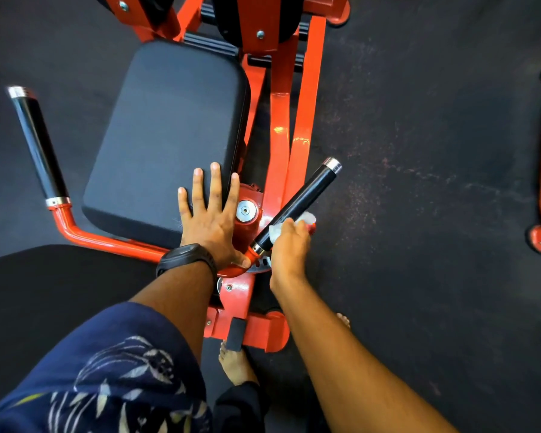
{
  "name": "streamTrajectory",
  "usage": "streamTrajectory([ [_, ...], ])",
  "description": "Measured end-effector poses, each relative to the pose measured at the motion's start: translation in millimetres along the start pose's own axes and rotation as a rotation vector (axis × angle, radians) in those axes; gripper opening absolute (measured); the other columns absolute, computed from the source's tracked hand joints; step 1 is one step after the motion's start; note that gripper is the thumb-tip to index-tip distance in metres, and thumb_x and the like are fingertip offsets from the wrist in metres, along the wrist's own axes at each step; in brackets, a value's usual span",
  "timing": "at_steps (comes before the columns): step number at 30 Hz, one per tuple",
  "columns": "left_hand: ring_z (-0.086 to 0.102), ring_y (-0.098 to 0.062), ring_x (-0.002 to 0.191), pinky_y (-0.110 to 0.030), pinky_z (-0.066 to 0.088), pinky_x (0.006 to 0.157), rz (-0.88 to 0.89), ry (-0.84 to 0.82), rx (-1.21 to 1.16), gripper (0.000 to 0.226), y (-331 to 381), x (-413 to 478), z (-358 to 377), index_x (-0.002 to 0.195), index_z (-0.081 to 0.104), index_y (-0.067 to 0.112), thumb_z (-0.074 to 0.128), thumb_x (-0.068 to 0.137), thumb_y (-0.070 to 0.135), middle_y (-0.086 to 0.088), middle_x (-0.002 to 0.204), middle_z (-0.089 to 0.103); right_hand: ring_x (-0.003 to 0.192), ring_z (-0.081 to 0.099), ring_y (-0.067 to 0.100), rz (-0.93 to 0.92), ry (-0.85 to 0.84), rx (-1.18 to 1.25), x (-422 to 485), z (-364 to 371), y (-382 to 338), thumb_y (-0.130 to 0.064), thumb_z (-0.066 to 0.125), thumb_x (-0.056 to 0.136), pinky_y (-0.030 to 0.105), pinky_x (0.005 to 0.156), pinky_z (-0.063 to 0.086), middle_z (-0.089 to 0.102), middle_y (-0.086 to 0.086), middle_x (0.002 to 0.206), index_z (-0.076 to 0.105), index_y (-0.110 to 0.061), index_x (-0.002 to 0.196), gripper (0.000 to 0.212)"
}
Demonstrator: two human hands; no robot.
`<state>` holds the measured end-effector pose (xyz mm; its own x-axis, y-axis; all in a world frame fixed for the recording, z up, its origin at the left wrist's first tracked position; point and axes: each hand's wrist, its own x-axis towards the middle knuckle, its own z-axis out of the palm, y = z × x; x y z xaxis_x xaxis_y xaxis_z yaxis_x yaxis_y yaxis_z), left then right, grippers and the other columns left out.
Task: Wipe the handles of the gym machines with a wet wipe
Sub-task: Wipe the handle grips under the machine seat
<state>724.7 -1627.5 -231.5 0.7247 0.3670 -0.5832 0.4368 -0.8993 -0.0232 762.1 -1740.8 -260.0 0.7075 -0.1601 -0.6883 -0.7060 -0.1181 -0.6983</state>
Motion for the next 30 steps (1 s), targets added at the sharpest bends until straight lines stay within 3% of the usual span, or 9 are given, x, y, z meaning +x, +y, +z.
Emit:
streamTrajectory([
  [3, -0.038, -0.041, 0.142, -0.06, -0.018, 0.111, -0.003, 0.006, 0.006, 0.165, 0, 1, 2, 0.148, -0.036, 0.022, 0.085, 0.049, 0.074, -0.012, 0.148, -0.049, 0.082, 0.055, 0.019, -0.009, 0.023, -0.095, 6, 2, 1, -0.02, 0.04, 0.104, 0.041, 0.081, 0.048, 0.054, 0.0, 0.082, 0.048, -0.02, 0.081, 0.025],
  [6, -0.038, -0.041, 0.141, -0.06, -0.019, 0.11, -0.002, 0.009, 0.016, 0.164, 0, 2, 2, 0.148, -0.036, 0.022, 0.084, 0.048, 0.075, -0.011, 0.144, -0.052, 0.1, 0.055, 0.022, -0.126, -0.004, -0.318, -12, -1, 17, -0.018, 0.038, 0.106, 0.031, 0.08, 0.042, 0.059, 0.009, 0.106, 0.058, -0.007, 0.11, 0.023],
  [10, -0.038, -0.041, 0.142, -0.059, -0.02, 0.109, 0.001, 0.014, 0.011, 0.164, -1, 3, 4, 0.148, -0.035, 0.023, 0.083, 0.049, 0.077, -0.01, 0.143, -0.053, 0.13, 0.046, 0.015, -0.583, -0.02, -0.645, -22, -4, 28, -0.03, 0.042, 0.107, 0.033, 0.104, 0.046, 0.047, 0.002, 0.144, 0.046, -0.032, 0.14, 0.034],
  [12, -0.038, -0.041, 0.142, -0.06, -0.019, 0.11, 0.005, 0.016, 0.008, 0.163, 0, 2, 4, 0.149, -0.035, 0.023, 0.083, 0.05, 0.077, -0.01, 0.143, -0.053, 0.143, 0.033, 0.018, -0.76, -0.111, -0.752, -5, -14, 35, -0.017, 0.05, 0.103, 0.041, 0.116, 0.035, 0.04, 0.006, 0.154, 0.041, -0.023, 0.149, 0.047],
  [15, -0.038, -0.041, 0.141, -0.059, -0.019, 0.11, 0.002, 0.012, 0.017, 0.161, 1, 2, 5, 0.147, -0.037, 0.023, 0.082, 0.052, 0.076, -0.011, 0.142, -0.054, 0.145, 0.034, 0.034, -1.121, -0.245, -1.044, 14, -35, 47, 0.007, 0.055, 0.089, 0.053, 0.114, 0.037, 0.046, 0.021, 0.149, 0.045, 0.003, 0.143, 0.055],
  [19, -0.037, -0.042, 0.142, -0.059, -0.02, 0.108, 0.006, 0.02, 0.021, 0.163, 0, 2, 4, 0.148, -0.036, 0.022, 0.083, 0.05, 0.075, -0.012, 0.145, -0.052, 0.143, 0.038, 0.034, -1.469, -0.458, -1.277, 50, -61, 17, -0.01, 0.055, 0.096, 0.049, 0.116, 0.034, 0.051, 0.021, 0.144, 0.051, 0.005, 0.139, 0.045],
  [22, -0.039, -0.042, 0.141, -0.06, -0.021, 0.108, 0.005, 0.016, 0.019, 0.163, 0, 3, 4, 0.148, -0.036, 0.022, 0.083, 0.05, 0.075, -0.012, 0.144, -0.052, 0.137, 0.041, 0.041, -1.49, -0.342, -1.426, 64, -55, -10, -0.01, 0.041, 0.103, 0.052, 0.117, 0.028, 0.058, 0.025, 0.131, 0.061, 0.006, 0.125, 0.033],
  [26, -0.037, -0.042, 0.142, -0.061, -0.017, 0.112, 0.001, 0.017, 0.028, 0.162, 0, 2, 4, 0.148, -0.036, 0.022, 0.082, 0.051, 0.076, -0.013, 0.147, -0.049, 0.111, 0.057, 0.037, -1.652, -0.534, -1.481, 42, -49, 4, -0.018, 0.046, 0.098, 0.051, 0.115, 0.03, 0.063, 0.018, 0.11, 0.068, 0.001, 0.11, 0.031],
  [30, -0.037, -0.042, 0.142, -0.06, -0.019, 0.11, 0.0, 0.022, 0.033, 0.162, 1, 2, 3, 0.148, -0.035, 0.022, 0.081, 0.051, 0.077, -0.013, 0.149, -0.048, 0.101, 0.057, 0.034, -1.571, -0.477, -1.497, 46, -44, -15, -0.016, 0.038, 0.1, 0.051, 0.118, 0.026, 0.064, 0.014, 0.098, 0.067, -0.002, 0.103, 0.033],
])
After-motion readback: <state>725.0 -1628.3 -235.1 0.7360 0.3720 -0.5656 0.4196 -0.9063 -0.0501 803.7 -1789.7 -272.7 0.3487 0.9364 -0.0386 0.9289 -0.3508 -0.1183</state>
